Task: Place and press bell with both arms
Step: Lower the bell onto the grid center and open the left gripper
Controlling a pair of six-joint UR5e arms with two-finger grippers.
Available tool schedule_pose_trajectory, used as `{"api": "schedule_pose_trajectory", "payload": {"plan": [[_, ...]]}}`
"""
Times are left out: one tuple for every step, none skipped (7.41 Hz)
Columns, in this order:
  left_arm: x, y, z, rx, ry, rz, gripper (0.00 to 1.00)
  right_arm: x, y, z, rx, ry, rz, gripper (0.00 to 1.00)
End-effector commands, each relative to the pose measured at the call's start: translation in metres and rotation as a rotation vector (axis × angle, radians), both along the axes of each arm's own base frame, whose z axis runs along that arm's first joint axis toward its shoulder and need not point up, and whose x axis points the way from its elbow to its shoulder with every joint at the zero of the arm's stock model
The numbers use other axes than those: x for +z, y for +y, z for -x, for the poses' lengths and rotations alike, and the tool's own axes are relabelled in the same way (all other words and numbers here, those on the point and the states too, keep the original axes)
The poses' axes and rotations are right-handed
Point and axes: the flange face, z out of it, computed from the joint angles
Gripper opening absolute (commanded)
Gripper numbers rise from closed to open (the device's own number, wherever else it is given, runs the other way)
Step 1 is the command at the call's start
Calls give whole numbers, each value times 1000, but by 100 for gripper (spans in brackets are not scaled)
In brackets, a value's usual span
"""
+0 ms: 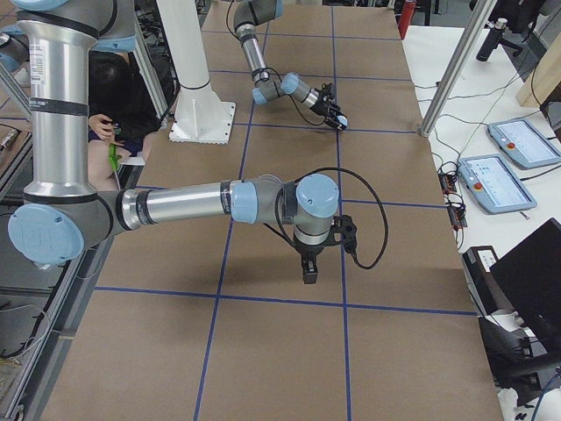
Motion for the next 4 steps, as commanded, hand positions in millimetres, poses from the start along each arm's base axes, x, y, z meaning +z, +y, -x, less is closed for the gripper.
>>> {"api": "schedule_pose_trajectory", "payload": {"plan": [[-1,4,-4,6,1,1,0,0,0,1,-1,0,1,100],[-2,7,-6,10,4,1,0,0,0,1,-2,0,0,100],[-1,7,-7,10,1,2,0,0,0,1,-2,0,0,100],[-1,7,-7,11,1,3,14,0,0,1,-1,0,1,100]]}}
